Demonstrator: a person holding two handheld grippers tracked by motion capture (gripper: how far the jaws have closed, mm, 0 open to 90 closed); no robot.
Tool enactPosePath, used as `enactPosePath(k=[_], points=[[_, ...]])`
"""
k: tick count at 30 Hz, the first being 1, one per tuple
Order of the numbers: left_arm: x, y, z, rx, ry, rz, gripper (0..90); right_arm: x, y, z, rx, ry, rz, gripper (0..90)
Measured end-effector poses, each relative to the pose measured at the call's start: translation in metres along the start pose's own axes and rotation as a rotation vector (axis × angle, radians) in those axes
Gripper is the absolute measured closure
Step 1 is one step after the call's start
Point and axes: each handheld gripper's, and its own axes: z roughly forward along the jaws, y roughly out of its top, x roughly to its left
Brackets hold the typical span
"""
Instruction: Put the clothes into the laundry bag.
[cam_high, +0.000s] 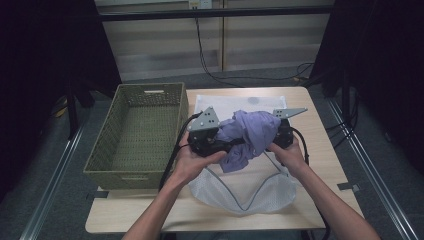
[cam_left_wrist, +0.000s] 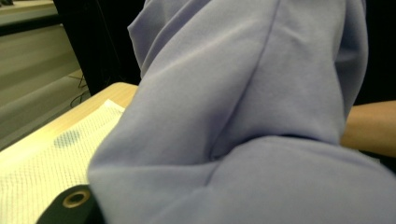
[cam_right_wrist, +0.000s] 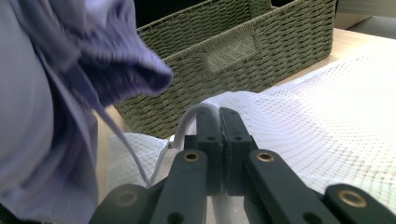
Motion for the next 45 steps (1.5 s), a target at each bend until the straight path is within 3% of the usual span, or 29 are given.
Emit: enactPosePath(k=[2,7,8,11,14,20,29,33,38,42,45], points=[[-0.003,-0.007,0.003,0.047,0.016,0.020,66.6,-0.001,0.000,-0.001,0.000,-0.002,0.002,88.6],[-0.005,-0.025,0.010,0.040,0.026,-0.008,65.8,-0.001,0.000,-0.002,-0.006,-0.002,0.004,88.6],[-0.003,-0.029,0.016,0.049,0.006,-0.024,65.7,-0.002,0.000,-0.001,-0.004,-0.002,0.002,88.6],[-0.006,-0.032,0.021,0.059,-0.011,-0.022,65.3,0.000,-0.001,0.001,0.004,0.000,0.000,88.4],[-0.008,-0.041,0.027,0.103,-0.009,-0.003,65.1,0.001,-0.001,0.002,0.006,0.004,-0.001,88.5],[-0.002,-0.056,0.030,0.148,-0.015,-0.033,65.2,0.001,-0.002,0.000,0.008,0.000,0.000,88.5],[-0.002,-0.067,0.037,0.186,-0.036,-0.051,66.0,-0.001,-0.004,0.003,0.028,-0.007,0.004,88.5],[-0.002,-0.071,0.036,0.203,-0.042,-0.044,66.1,-0.002,-0.005,0.003,0.036,-0.012,0.000,88.6],[0.000,-0.075,0.032,0.240,-0.017,-0.048,66.8,-0.002,-0.004,0.001,0.034,-0.017,0.000,88.6],[0.001,-0.081,0.032,0.265,-0.037,-0.040,66.9,-0.001,-0.005,0.004,0.042,-0.012,-0.009,88.6],[0.000,-0.082,0.032,0.286,-0.029,-0.026,66.9,-0.002,-0.005,0.003,0.044,-0.017,-0.006,88.6]])
